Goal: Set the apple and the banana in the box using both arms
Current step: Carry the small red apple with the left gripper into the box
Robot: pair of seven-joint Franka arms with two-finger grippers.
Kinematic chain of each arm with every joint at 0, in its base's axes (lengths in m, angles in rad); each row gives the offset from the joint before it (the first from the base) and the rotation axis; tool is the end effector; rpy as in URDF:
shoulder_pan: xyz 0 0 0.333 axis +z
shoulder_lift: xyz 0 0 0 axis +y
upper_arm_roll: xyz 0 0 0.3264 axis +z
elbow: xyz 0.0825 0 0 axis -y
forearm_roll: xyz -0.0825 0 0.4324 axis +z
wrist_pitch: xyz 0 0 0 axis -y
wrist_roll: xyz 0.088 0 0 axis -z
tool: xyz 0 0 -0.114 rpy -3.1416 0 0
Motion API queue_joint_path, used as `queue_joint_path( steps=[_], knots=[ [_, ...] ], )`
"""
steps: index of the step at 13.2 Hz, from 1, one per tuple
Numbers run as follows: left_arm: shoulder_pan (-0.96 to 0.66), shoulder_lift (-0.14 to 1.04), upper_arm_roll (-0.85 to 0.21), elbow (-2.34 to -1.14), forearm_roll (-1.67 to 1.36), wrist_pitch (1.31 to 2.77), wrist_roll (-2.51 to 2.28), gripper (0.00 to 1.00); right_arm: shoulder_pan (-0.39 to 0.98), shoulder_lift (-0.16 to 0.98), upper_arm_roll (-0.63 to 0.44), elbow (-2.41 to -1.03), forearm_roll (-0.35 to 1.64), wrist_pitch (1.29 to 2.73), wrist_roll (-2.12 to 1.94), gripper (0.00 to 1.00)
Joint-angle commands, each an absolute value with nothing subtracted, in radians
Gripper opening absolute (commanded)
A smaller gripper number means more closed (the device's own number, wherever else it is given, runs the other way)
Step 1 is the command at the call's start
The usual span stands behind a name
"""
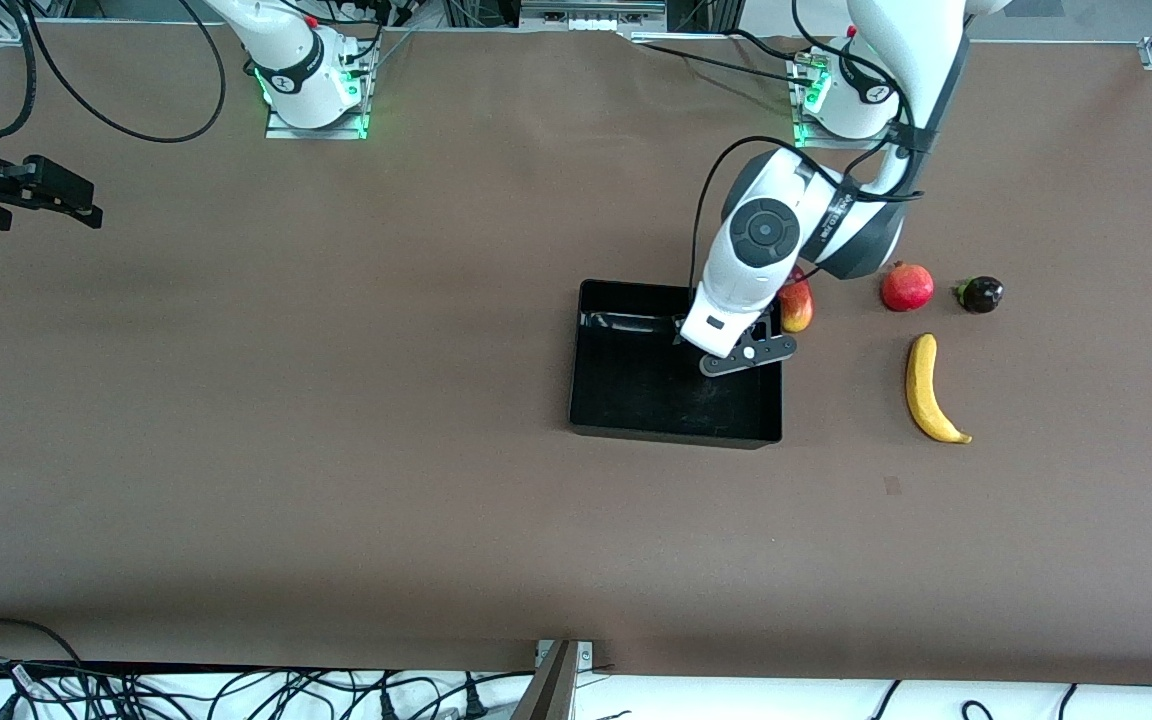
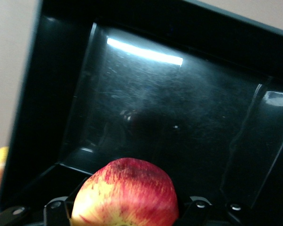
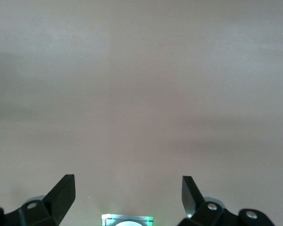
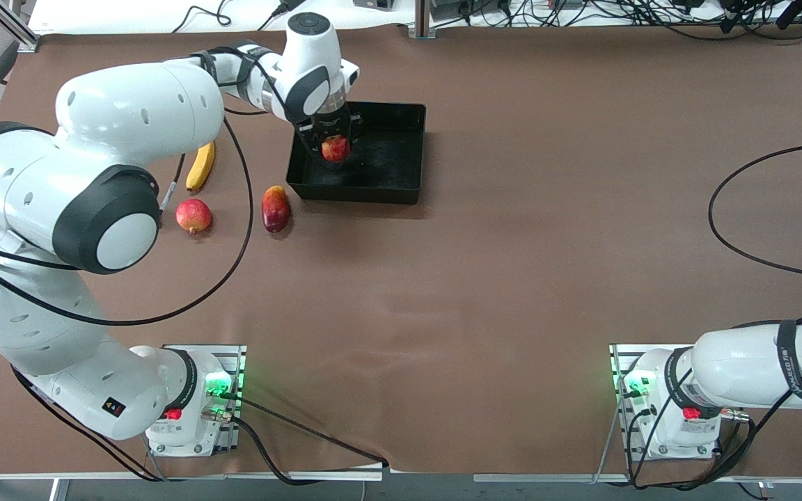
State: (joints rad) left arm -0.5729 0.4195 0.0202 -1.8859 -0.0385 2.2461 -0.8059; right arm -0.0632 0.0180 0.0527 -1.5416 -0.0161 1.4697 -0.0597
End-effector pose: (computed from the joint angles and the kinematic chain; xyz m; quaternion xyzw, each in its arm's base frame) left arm 0.5655 -0.3509 0.2499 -0.9900 -0.1378 0.0296 0.0104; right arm 0.5972 -0.0085 0.6238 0.9987 0.0241 -0.0452 0.0060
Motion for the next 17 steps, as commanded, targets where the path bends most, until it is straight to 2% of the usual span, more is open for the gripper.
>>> queue_joint_path(
  steps=[1, 9, 17],
  knots=[
    [-0.614, 0.454, 0.031, -1.873, -0.051, 2.292, -0.859, 0.0, -0.061, 0.026, 0.052, -1.519, -0.005, 1.457, -0.063, 1.0],
    [-0.707, 0.563, 0.022, -1.873, -0.038, 2.416, -0.916, 0.0, -0.061, 0.028, 0.052, -1.52, -0.005, 1.457, -0.063, 1.0],
    [-0.707, 0.62, 0.011, -1.871, -0.032, 2.486, -0.911, 0.0, -0.061, 0.028, 0.052, -1.52, -0.005, 1.456, -0.063, 1.0]
  ],
)
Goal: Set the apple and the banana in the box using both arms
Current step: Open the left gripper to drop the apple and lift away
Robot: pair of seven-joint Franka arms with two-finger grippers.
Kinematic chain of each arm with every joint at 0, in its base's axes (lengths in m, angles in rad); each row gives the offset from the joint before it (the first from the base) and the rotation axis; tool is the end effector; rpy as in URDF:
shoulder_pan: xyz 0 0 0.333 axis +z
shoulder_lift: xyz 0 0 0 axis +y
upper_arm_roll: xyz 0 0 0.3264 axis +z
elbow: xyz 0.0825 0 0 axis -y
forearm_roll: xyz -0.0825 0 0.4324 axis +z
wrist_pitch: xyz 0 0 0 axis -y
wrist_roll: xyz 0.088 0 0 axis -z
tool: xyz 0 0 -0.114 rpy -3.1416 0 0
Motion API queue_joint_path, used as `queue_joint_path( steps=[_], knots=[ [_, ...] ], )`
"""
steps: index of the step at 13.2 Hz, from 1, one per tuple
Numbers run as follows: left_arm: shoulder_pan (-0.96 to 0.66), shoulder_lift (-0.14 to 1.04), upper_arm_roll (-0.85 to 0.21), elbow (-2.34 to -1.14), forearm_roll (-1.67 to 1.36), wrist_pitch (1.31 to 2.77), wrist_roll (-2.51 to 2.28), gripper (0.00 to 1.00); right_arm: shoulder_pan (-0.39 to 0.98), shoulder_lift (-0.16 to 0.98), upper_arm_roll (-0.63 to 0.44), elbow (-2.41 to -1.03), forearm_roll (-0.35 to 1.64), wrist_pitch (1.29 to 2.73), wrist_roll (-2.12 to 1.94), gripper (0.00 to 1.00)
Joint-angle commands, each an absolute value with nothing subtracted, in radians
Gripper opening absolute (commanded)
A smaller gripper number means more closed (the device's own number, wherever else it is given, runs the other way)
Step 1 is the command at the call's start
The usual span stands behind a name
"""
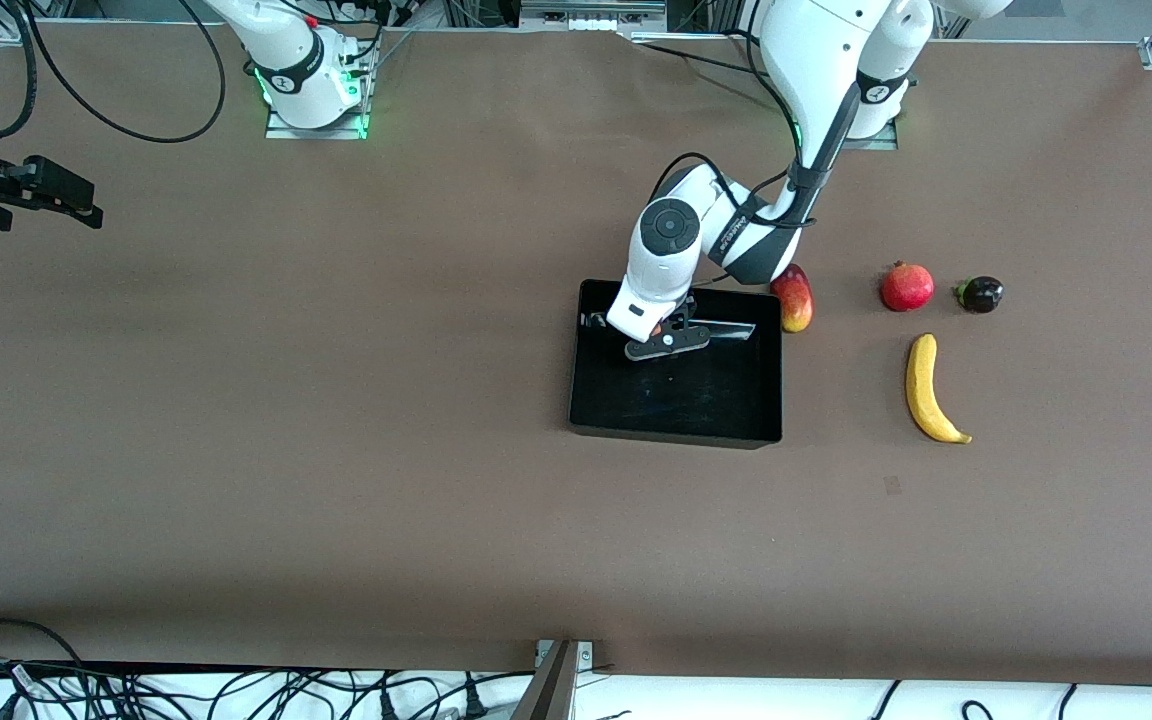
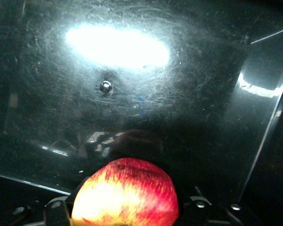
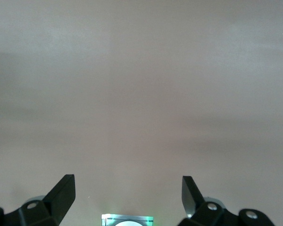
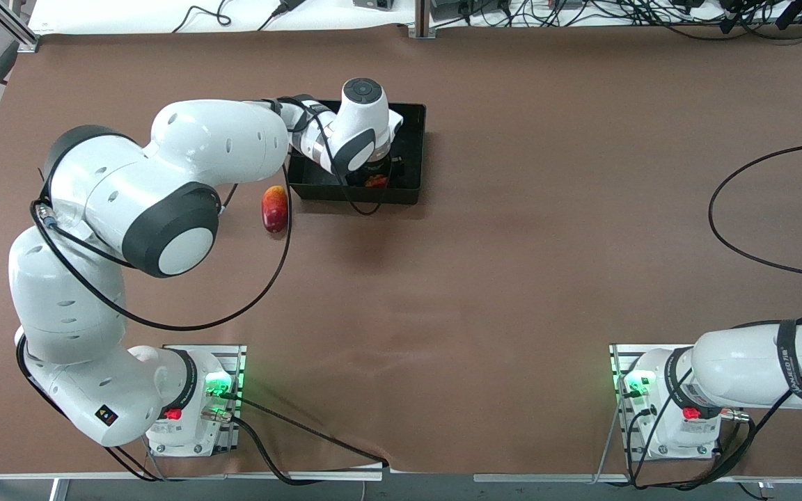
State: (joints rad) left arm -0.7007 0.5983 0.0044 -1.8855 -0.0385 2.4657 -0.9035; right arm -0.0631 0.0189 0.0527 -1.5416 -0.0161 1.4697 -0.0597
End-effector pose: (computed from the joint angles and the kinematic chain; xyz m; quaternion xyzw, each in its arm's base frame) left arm 0.5121 -0.4283 0.1489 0.9929 0.1181 -0.0139 0.0010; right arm 0.5974 -0.0085 0.6232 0.9986 0.0242 -0.0456 0.0059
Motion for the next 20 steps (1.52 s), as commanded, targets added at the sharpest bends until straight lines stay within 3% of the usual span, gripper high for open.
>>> queue_joint_path(
  steps=[1, 10, 11, 13, 15, 20],
  knots=[
    [-0.706, 0.623, 0.011, -1.871, -0.032, 2.488, -0.911, 0.0, -0.061, 0.028, 0.052, -1.52, -0.005, 1.456, -0.063, 1.0],
    [-0.698, 0.653, 0.011, -1.847, -0.034, 2.51, -0.897, 0.03, -0.061, 0.028, 0.052, -1.52, -0.003, 1.457, -0.063, 1.0],
    [-0.698, 0.666, 0.011, -1.844, -0.032, 2.508, -0.897, 0.61, -0.061, 0.028, 0.052, -1.519, -0.003, 1.457, -0.063, 1.0],
    [-0.698, 0.67, 0.011, -1.842, -0.018, 2.508, -0.903, 0.74, -0.061, 0.028, 0.052, -1.52, -0.003, 1.457, -0.063, 1.0],
    [-0.698, 0.672, 0.011, -1.821, -0.02, 2.507, -0.907, 1.0, -0.061, 0.028, 0.052, -1.52, -0.003, 1.457, -0.063, 1.0],
    [-0.693, 0.658, 0.023, -1.784, -0.023, 2.45, -0.92, 1.0, -0.061, 0.028, 0.052, -1.52, -0.003, 1.457, -0.063, 1.0]
  ],
)
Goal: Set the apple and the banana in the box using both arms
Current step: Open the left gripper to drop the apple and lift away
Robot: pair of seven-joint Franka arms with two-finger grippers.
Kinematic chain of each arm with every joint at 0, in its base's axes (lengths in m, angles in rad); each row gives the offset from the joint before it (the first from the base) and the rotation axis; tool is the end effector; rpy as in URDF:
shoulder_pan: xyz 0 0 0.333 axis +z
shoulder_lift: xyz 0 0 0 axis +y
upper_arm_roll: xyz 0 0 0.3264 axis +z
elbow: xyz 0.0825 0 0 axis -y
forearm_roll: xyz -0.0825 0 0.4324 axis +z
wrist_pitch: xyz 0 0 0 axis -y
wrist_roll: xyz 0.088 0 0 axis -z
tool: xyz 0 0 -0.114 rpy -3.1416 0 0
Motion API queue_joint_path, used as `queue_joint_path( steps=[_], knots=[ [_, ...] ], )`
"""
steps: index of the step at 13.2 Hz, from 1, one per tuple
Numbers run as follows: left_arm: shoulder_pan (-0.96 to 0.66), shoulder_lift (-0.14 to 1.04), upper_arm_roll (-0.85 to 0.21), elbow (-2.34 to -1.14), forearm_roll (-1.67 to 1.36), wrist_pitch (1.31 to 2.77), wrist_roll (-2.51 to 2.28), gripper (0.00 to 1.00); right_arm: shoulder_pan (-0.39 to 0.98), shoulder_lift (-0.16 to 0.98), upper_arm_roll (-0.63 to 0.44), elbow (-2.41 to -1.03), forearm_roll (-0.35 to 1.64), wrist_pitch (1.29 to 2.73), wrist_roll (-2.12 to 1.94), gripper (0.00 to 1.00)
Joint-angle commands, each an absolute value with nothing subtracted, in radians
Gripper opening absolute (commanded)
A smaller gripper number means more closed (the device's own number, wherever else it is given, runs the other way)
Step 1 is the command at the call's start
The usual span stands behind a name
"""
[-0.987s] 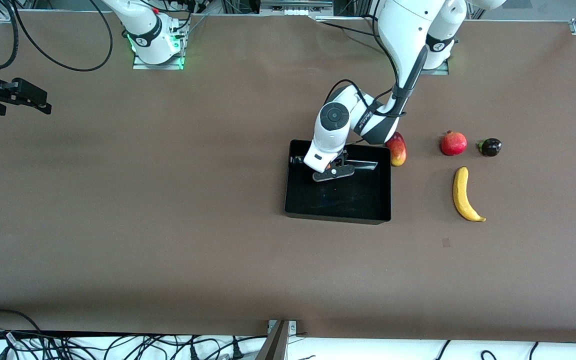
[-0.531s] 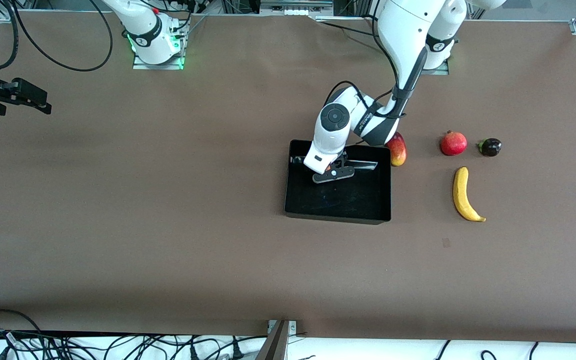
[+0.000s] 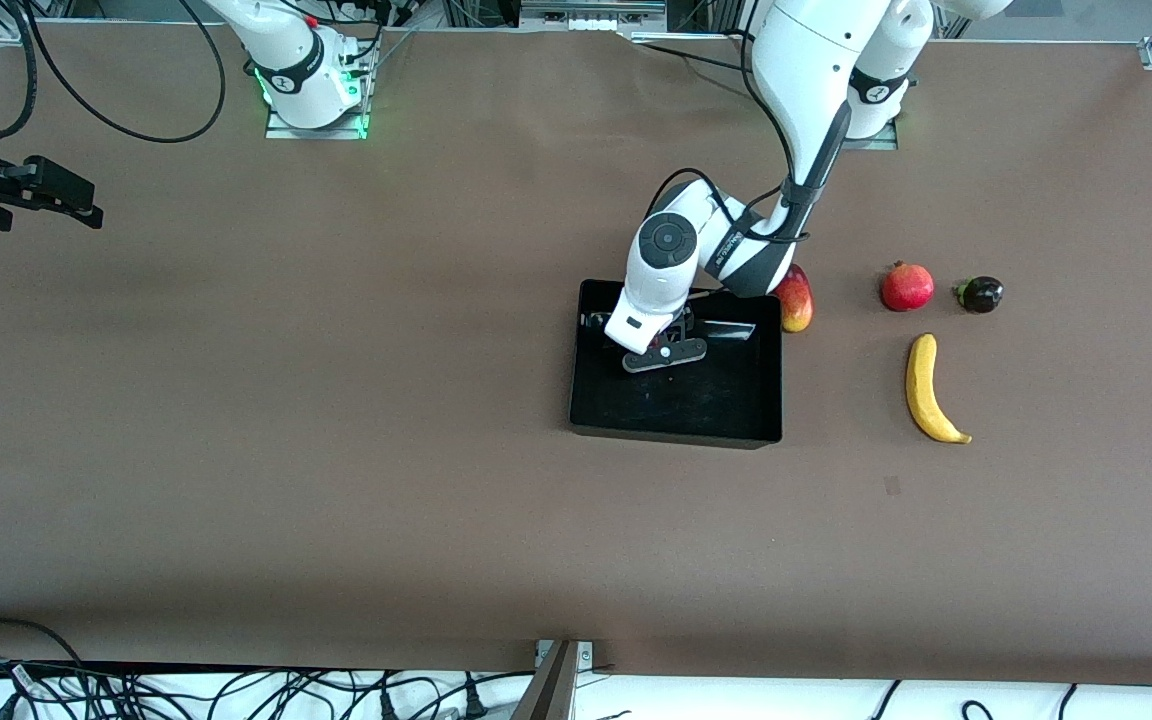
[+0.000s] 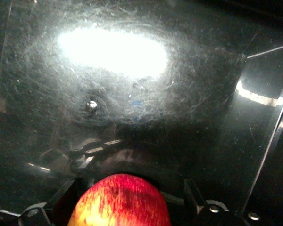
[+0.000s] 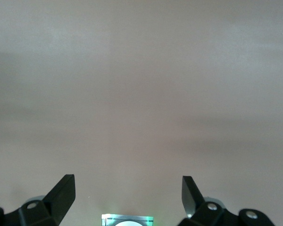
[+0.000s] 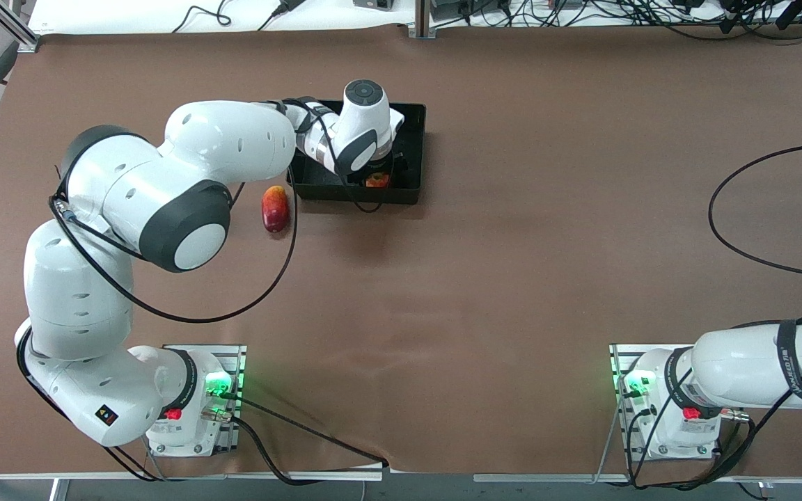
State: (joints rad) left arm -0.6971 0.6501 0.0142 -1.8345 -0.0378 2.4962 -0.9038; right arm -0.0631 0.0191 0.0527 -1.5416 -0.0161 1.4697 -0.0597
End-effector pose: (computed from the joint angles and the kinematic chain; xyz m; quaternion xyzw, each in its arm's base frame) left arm 0.5289 -0.4305 0.1380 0.9923 0.1237 -0.0010 0.0092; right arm 0.5975 -0.0085 0.6231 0.9986 0.0242 -0.0457 0.0059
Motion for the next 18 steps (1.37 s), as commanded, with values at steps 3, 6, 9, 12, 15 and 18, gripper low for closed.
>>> queue_joint_path(
  steps=[3, 6, 9, 12, 15, 18],
  knots=[
    [-0.675, 0.638, 0.023, -1.7, -0.025, 2.301, -0.914, 1.0, -0.061, 0.028, 0.052, -1.519, -0.003, 1.457, -0.063, 1.0],
    [-0.654, 0.562, 0.025, -1.681, -0.021, 2.189, -0.911, 1.0, -0.061, 0.028, 0.052, -1.52, -0.003, 1.457, -0.063, 1.0],
    [-0.586, 0.508, 0.025, -1.629, -0.018, 2.085, -0.899, 1.0, -0.061, 0.028, 0.052, -1.519, -0.003, 1.457, -0.063, 1.0],
    [-0.467, 0.434, 0.021, -1.629, -0.035, 2.028, -0.761, 1.0, -0.061, 0.028, 0.052, -1.519, -0.005, 1.457, -0.063, 1.0],
    [-0.346, 0.417, 0.014, -1.629, -0.037, 1.977, -0.609, 1.0, -0.061, 0.028, 0.052, -1.52, -0.003, 1.457, -0.063, 1.0],
    [-0.235, 0.419, 0.014, -1.643, -0.037, 1.977, -0.453, 1.0, -0.061, 0.028, 0.052, -1.52, -0.005, 1.457, -0.063, 1.0]
  ],
)
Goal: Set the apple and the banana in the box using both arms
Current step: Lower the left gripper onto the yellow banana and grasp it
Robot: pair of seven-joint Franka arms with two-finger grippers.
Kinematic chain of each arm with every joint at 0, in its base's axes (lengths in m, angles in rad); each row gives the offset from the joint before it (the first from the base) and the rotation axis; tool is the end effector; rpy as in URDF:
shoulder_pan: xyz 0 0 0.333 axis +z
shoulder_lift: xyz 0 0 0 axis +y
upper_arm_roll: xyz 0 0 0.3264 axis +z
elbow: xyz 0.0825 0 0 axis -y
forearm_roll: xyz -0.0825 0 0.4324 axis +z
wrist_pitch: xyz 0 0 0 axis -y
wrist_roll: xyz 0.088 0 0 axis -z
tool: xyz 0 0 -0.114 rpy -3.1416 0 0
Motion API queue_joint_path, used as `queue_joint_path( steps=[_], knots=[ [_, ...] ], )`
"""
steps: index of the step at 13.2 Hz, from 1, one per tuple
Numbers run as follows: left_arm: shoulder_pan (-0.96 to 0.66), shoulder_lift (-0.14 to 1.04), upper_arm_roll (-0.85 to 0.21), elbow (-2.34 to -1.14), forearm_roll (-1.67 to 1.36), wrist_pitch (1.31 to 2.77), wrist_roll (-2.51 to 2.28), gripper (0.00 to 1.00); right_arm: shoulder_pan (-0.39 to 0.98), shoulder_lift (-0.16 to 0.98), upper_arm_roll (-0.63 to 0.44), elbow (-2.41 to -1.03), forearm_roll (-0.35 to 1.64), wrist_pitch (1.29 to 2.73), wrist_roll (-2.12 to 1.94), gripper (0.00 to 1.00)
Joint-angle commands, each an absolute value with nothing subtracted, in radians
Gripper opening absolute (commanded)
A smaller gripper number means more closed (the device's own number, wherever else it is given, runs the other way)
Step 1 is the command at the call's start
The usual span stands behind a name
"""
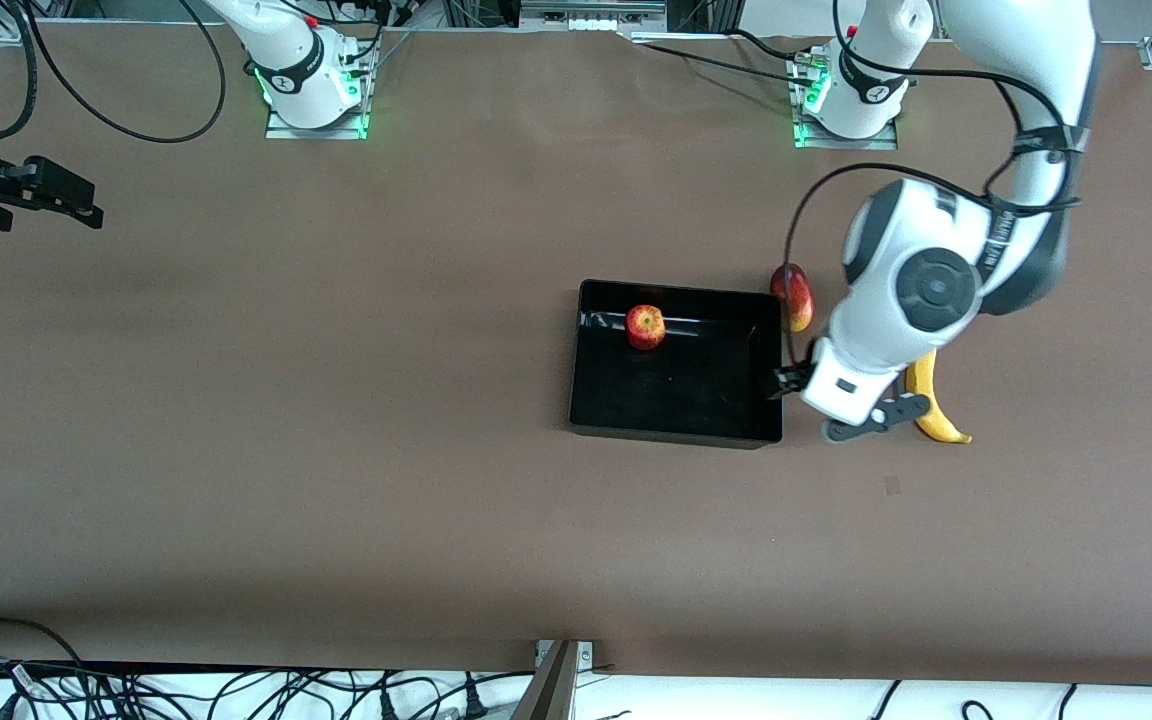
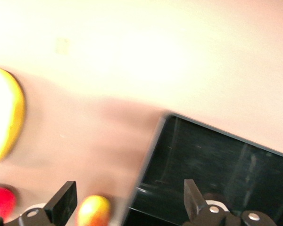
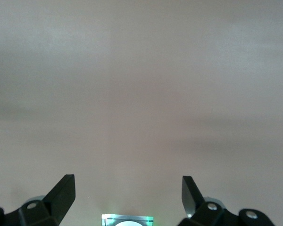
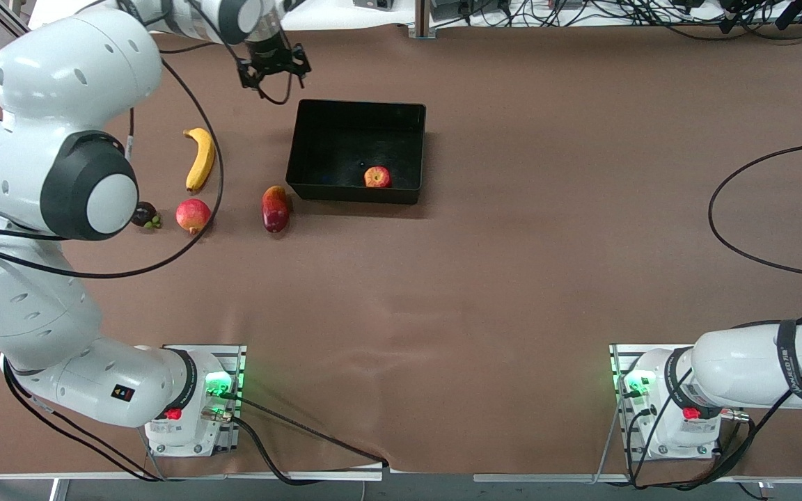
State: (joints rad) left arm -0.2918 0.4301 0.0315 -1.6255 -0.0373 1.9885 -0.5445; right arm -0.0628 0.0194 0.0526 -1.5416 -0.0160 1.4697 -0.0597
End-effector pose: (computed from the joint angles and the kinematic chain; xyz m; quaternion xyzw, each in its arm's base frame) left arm 0.6870 -0.1879 0.3473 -0.9883 -0.1484 0.0347 0.0037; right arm 0.5976 -0.0084 0.6230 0.9986 0.0243 -0.0459 0.0059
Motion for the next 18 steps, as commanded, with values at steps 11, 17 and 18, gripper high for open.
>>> queue_joint_path(
  steps=[11, 17, 18],
  knots=[
    [0.034, 0.489, 0.011, -1.859, -0.051, 2.308, 0.001, 1.0, -0.061, 0.028, 0.052, -1.52, -0.003, 1.456, -0.063, 1.0],
    [0.093, 0.532, -0.006, -1.917, -0.032, 2.422, 0.04, 1.0, -0.061, 0.028, 0.052, -1.52, -0.003, 1.456, -0.063, 1.0],
    [0.104, 0.544, -0.011, -1.925, -0.032, 2.431, 0.041, 1.0, -0.061, 0.028, 0.052, -1.52, -0.003, 1.456, -0.063, 1.0]
  ],
)
